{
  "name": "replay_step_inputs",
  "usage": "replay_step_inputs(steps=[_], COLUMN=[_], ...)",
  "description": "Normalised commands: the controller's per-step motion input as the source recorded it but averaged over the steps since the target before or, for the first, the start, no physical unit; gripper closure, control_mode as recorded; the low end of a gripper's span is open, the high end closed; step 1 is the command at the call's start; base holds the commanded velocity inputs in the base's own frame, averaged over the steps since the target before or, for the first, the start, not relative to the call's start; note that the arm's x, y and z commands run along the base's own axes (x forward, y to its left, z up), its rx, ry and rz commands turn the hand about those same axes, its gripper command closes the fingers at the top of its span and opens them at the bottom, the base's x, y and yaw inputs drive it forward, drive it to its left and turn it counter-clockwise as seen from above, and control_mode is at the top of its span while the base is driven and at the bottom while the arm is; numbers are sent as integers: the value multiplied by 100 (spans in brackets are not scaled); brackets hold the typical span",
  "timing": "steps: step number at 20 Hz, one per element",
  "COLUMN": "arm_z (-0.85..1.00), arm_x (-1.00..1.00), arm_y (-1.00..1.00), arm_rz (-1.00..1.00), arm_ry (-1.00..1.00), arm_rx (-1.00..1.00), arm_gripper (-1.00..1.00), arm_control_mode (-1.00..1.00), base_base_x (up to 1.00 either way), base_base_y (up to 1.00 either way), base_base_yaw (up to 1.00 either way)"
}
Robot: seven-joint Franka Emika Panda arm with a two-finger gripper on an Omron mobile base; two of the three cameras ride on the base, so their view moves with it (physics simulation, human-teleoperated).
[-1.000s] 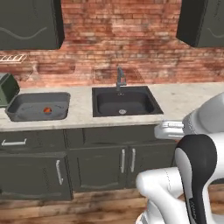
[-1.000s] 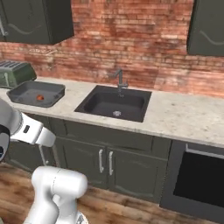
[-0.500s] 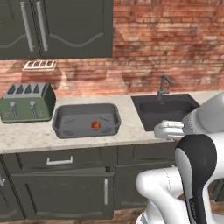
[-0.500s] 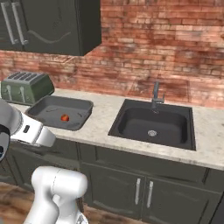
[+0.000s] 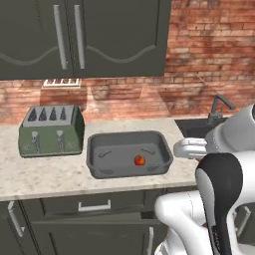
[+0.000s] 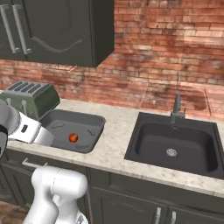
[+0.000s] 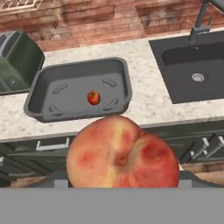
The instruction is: Pick the peach and apple from the fridge and place them inside the tupperware on the counter.
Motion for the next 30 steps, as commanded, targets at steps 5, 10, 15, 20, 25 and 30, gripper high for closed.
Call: replay_step_inputs(steps=[5, 10, 15, 20, 25, 30], arm_z=[0, 0, 0, 0, 0, 0], arm_x=[0, 0, 0, 0, 0, 0], arm_y=[0, 0, 0, 0, 0, 0], arm_rz=[0, 0, 0, 0, 0, 0], arm_ry=[0, 0, 0, 0, 0, 0], arm_rx=[0, 0, 0, 0, 0, 0], arm_gripper=[100, 100, 100, 100, 100, 100], arm_control_mode=[100, 100, 100, 100, 100, 100], base_base_x=[64, 58, 37, 36, 13, 10], base_base_y=[23, 33, 33, 34, 13, 6], base_base_yaw=[0, 0, 0, 0, 0, 0])
